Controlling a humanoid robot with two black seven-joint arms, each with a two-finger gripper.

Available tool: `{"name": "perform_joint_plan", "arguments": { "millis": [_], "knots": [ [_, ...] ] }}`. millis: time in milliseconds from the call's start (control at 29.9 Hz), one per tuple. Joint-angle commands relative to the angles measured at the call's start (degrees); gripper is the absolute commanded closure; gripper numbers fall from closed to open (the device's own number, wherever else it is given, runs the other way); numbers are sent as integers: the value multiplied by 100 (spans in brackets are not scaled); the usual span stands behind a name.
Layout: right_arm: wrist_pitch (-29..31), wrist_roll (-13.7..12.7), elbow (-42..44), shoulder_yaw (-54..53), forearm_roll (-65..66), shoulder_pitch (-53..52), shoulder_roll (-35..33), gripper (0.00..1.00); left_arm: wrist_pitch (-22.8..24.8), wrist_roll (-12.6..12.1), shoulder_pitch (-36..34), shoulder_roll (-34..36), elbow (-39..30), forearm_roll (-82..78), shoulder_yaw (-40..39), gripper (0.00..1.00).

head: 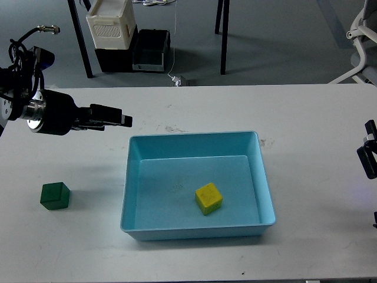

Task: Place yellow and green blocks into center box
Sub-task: 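Lower the open left gripper onto the green cube and close it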

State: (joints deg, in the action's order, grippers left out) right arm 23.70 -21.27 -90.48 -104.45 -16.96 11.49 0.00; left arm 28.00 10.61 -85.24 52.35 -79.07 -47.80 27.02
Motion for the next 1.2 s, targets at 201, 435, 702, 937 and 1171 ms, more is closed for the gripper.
{"name": "perform_joint_plan", "arguments": {
  "millis": [201,435,702,937,1171],
  "knots": [
    [-5,-8,66,21,17,2,0,0,0,116,596,319,322,-589,286,0],
    [-14,-8,66,135,26,37,0,0,0,248,1141,539,700,-1178,234,0],
    [-5,-8,66,144,35,55,0,0,0,433,1203,680,709,-1645,198,0],
    [-6,-8,66,162,35,64,0,0,0,477,1387,601,875,-1636,181,0],
    [-14,0,66,171,35,108,0,0,0,477,1748,434,1033,-1653,-144,0]
  ]
}}
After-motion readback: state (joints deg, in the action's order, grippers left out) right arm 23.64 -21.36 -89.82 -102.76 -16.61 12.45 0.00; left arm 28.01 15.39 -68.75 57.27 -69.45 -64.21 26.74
